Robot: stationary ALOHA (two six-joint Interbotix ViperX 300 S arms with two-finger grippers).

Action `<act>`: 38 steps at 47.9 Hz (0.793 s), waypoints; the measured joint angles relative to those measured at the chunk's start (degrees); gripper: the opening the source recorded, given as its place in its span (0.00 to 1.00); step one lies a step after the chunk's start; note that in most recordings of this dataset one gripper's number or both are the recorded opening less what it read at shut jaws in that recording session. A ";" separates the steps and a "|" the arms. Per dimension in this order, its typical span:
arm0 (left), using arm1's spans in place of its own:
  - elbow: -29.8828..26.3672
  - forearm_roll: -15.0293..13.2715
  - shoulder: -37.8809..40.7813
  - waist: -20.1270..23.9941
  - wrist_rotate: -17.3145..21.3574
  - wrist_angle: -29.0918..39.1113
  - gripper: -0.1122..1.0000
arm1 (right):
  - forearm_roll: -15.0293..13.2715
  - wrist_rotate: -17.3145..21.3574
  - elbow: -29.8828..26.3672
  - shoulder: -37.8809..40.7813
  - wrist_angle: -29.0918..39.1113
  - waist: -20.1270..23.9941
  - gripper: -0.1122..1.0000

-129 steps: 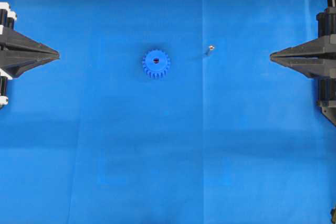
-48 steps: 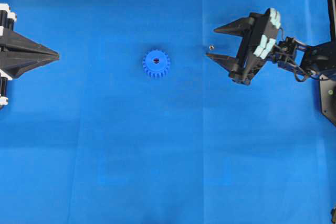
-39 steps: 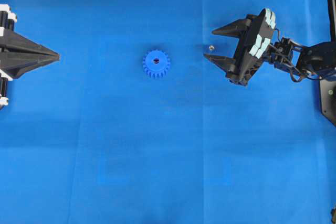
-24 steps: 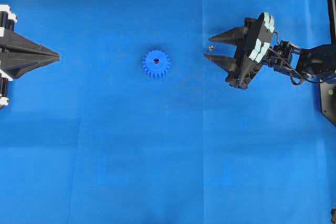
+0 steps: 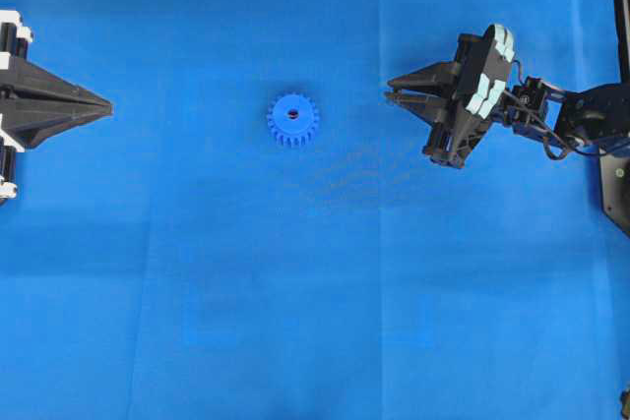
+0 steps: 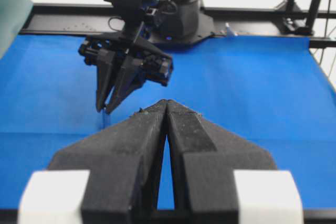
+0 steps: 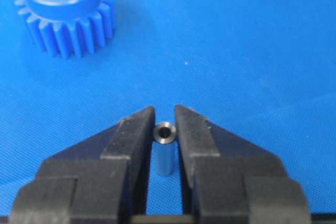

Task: Insert the shaft placed at a random location into the center hole of the small gear at another random location.
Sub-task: 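Lift the silver shaft upright with the right gripper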

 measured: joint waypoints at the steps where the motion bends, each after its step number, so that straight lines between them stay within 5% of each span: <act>1: 0.09 0.00 0.00 0.09 0.00 0.00 0.10 | -0.09 0.00 0.00 -0.26 0.26 -0.09 0.12; 25: 0.09 0.00 0.00 0.09 -0.18 0.18 0.10 | 0.00 -3.43 -2.55 -19.95 21.09 0.00 0.12; 38: 0.09 0.00 0.00 0.09 -0.18 0.18 0.10 | 0.00 -3.52 -2.90 -20.74 22.24 -0.09 0.12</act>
